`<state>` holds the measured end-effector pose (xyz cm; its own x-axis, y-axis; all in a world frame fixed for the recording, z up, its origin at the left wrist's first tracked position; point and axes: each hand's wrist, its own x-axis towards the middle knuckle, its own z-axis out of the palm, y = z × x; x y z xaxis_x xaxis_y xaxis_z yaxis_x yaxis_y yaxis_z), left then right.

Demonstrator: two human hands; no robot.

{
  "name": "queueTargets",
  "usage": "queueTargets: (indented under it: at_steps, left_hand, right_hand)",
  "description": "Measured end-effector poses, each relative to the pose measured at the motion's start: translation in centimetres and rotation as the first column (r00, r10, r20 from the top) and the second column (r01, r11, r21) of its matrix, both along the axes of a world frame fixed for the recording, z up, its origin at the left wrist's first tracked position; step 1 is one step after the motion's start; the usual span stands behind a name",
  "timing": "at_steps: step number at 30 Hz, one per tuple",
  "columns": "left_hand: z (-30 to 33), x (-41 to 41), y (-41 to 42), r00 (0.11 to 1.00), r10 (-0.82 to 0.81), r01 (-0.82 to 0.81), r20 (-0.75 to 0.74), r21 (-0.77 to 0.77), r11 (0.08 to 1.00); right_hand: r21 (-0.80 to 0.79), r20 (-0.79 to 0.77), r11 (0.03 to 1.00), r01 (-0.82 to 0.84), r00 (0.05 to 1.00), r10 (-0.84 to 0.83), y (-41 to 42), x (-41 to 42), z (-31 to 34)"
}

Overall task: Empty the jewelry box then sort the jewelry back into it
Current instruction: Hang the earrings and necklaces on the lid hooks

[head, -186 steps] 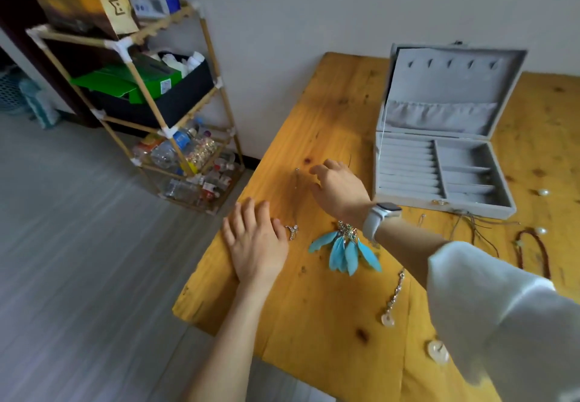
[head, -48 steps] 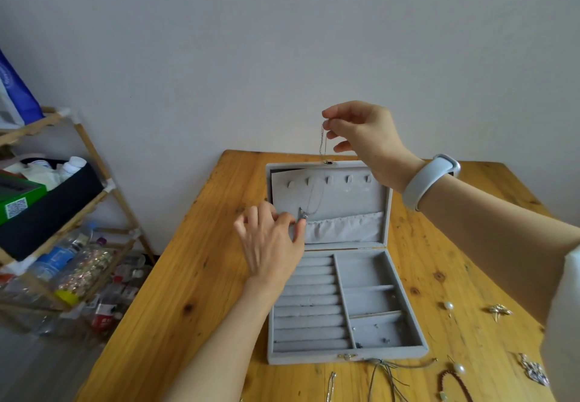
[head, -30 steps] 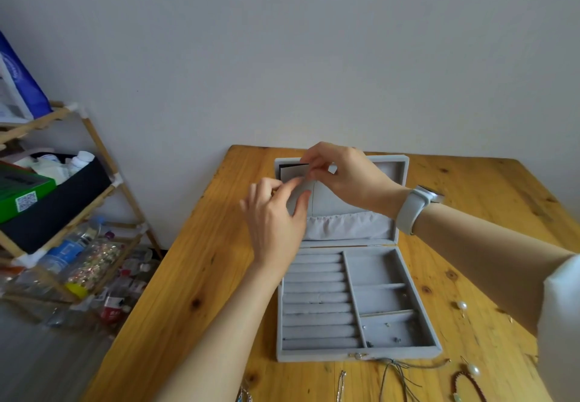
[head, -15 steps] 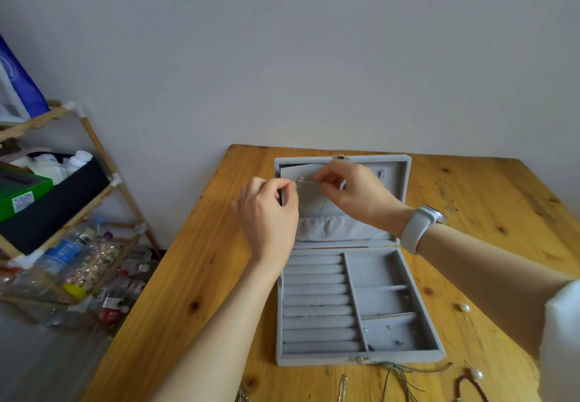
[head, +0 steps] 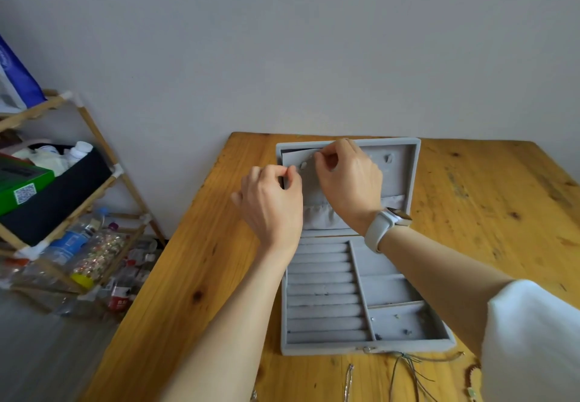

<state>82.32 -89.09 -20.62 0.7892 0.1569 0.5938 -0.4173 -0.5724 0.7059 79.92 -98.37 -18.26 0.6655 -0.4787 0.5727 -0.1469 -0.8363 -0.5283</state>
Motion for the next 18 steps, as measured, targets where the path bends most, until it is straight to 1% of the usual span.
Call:
queueTargets:
  at_steps: [4,6,10,13,18]
  left_hand:
    - [-0.5,0.2,0.1,1.0,0.006,-0.007,0.022,0.043,0.999]
    - [-0.9,0.3,0.3,0.999,0.01,-0.013,0.039,0.076,0.997]
    - [-1.9,0.2,0.8,0.996,0.006,-0.023,0.084,0.21,0.977]
    - [-2.6,-0.6,1.2,0.997,-0.019,-0.001,0.079,0.245,0.969]
    - [-3.4,-2.2,2.8,0.995,-0.084,0.069,0.049,0.245,0.967]
  right_hand:
    - [-0.023,-0.047,0.999,0.033,0.998,-0.034,0.2,0.4,-0.4]
    - [-0.065,-0.067,0.997,0.033,0.997,-0.038,0.1,0.2,-0.9]
    - [-0.183,-0.075,0.983,-0.008,0.997,-0.006,-0.1,-0.8,-2.8]
    - [-0.225,-0.069,0.973,-0.062,0.997,0.047,-0.1,-1.8,-4.5]
    - [-0.144,-0.098,0.974,-0.175,0.982,0.162,0.6,-4.3,-5.8]
